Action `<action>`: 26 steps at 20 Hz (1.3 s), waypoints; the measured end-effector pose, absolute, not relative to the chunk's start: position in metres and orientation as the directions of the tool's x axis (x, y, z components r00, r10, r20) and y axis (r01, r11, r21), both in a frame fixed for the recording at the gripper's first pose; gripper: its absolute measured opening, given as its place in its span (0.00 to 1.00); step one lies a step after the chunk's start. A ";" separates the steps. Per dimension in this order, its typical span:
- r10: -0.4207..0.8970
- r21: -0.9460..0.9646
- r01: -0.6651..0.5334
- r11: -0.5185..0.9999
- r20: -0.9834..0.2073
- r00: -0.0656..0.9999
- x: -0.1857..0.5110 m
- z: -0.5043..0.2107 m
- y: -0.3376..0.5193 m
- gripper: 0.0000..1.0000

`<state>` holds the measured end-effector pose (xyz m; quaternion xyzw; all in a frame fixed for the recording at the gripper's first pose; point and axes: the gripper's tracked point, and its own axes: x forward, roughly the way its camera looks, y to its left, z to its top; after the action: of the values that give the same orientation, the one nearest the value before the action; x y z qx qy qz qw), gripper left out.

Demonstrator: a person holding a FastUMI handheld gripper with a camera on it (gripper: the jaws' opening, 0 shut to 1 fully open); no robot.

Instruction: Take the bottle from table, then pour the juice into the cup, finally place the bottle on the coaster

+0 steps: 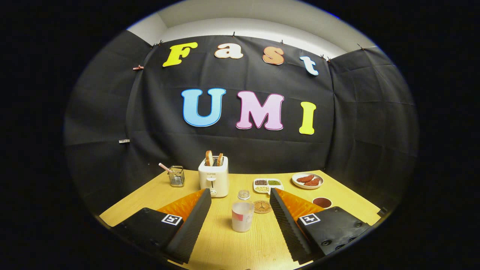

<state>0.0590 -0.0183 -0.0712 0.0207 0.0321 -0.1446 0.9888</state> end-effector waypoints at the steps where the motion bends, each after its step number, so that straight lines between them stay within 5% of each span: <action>1: -0.291 0.030 0.293 0.956 -0.071 0.954 0.060 -0.073 -0.017 0.97; 26: -0.357 0.050 0.366 0.929 -0.137 0.924 0.126 -0.162 -0.032 0.97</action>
<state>0.1264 -0.0317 -0.1621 0.0374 0.0627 -0.1843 0.9802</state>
